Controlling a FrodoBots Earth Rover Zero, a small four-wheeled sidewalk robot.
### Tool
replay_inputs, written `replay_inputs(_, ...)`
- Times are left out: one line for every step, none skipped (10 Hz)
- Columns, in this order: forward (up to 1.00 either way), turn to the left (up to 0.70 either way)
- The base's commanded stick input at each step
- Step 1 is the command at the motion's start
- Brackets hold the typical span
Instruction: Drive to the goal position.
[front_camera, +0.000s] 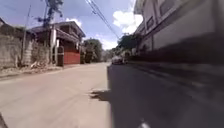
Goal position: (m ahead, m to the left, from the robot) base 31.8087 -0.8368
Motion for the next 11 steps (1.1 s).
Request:
replay_inputs(0.70,0.00)
replay_inputs(0.70,0.00)
replay_inputs(0.70,0.00)
replay_inputs(0.70,0.00)
replay_inputs(0.70,0.00)
replay_inputs(0.70,0.00)
replay_inputs(0.70,0.00)
replay_inputs(0.70,0.00)
replay_inputs(0.70,0.00)
replay_inputs(0.70,0.00)
replay_inputs(0.70,0.00)
